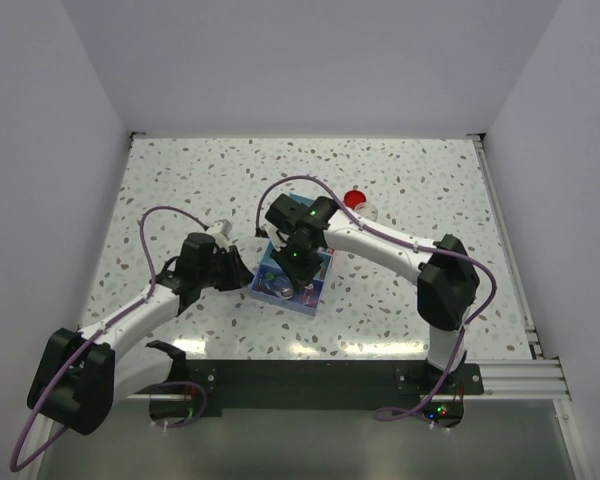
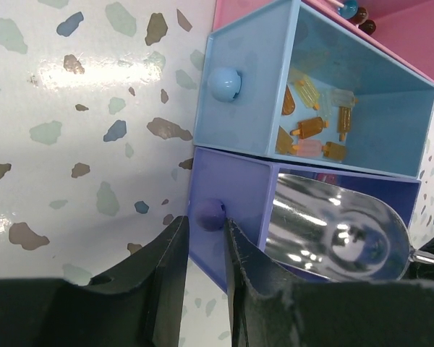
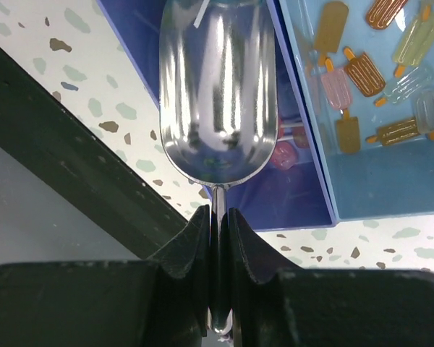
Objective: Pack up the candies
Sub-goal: Scoop the fake candies from the storage box.
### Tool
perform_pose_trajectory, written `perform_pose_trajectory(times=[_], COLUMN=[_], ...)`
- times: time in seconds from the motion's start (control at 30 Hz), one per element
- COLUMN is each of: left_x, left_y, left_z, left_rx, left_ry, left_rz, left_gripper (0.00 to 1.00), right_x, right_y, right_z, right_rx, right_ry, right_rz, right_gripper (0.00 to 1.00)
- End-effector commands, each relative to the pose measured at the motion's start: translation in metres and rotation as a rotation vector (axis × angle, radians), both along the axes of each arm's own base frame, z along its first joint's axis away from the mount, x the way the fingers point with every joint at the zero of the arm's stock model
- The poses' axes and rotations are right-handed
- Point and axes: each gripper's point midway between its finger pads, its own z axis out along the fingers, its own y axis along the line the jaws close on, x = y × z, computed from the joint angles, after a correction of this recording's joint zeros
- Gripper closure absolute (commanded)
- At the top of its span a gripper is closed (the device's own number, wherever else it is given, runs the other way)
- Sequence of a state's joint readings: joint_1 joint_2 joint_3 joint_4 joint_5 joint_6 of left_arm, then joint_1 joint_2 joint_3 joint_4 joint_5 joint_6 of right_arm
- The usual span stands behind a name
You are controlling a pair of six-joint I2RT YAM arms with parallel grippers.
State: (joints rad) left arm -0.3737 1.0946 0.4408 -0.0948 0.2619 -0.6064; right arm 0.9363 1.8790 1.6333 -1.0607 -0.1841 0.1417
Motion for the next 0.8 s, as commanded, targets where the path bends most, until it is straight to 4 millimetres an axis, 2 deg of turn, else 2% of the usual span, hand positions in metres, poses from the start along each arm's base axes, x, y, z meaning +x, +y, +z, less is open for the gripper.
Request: perform_pose_trajectory(times=[0.0,0.1,0.23,0.3,0.33,0.4,0.5,0.77], left_x=[-0.009,-0.009,-0.009,-0.009,-0.008,-0.007,-0.006,-0.007], left_y=[-0.014,-0.013,-0.011,-0.011,-0.011,-0.012,-0.013,-0.013], left_z=[0.006,0.006,0.006,0.006,0.006,0.005,0.005,0.001], left_rx=[-0.047,-0.042,-0.034,-0.032,-0.032,-0.030,-0.031,-0.026], left_ry=[0.003,0.002,0.000,0.002,0.002,0.004,0.004,0.017], left_rz=[-0.076,-0.074,-0.066,-0.067,-0.068,-0.069,-0.073,-0.079], left_gripper=[0.69,0.68,0.68,0.67,0.67,0.67,0.67,0.67], right_x=[0.014,0.014,0.016,0.011,0.014,0.006,0.003,-0.002], right_y=[0.031,0.015,-0.001,-0.013,-0.021,-0.032,-0.049,-0.069], right_z=[-0.008,-0.018,-0.004,0.003,0.004,0.004,0.003,0.011], right_rx=[0.115,0.014,-0.054,-0.108,-0.156,-0.221,-0.321,-0.426], right_ry=[-0.041,-0.065,-0.123,-0.116,-0.145,-0.117,-0.111,-0.107], right_rz=[0.019,0.074,0.173,0.212,0.232,0.274,0.303,0.332], right_gripper=[1.00,1.00,1.00,1.00,1.00,1.00,1.00,1.00])
